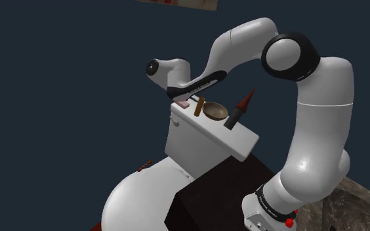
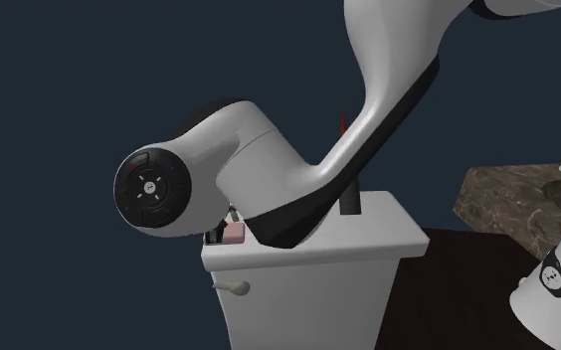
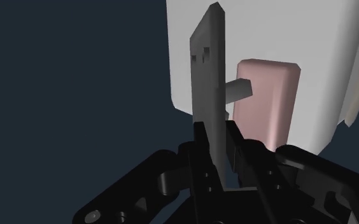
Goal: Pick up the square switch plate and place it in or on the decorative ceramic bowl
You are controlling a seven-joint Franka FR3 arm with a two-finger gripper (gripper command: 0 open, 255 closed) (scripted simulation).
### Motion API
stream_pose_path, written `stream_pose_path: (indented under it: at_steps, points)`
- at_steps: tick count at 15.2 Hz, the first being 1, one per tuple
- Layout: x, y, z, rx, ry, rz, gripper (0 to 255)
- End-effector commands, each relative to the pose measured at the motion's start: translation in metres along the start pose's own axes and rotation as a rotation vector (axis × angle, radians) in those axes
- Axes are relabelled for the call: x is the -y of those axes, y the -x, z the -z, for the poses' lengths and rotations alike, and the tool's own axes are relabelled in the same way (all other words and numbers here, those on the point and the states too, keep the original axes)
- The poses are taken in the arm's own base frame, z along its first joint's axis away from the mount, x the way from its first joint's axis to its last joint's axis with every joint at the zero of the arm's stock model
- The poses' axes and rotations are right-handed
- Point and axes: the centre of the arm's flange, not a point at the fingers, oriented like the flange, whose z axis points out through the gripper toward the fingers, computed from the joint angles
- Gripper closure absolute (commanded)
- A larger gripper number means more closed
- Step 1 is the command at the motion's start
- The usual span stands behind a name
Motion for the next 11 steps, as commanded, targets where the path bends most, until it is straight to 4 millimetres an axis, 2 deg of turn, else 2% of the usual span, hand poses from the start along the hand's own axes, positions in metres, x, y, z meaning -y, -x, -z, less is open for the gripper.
stream_pose_path:
  at_steps: [1,10,11]
  points:
    - [-0.03,-0.011,0.022,-0.039,0.007,-0.042,255]
    - [-0.062,-0.009,0.048,-0.039,0.007,-0.042,255]
    - [-0.065,0.003,0.046,-0.039,0.007,-0.042,255]
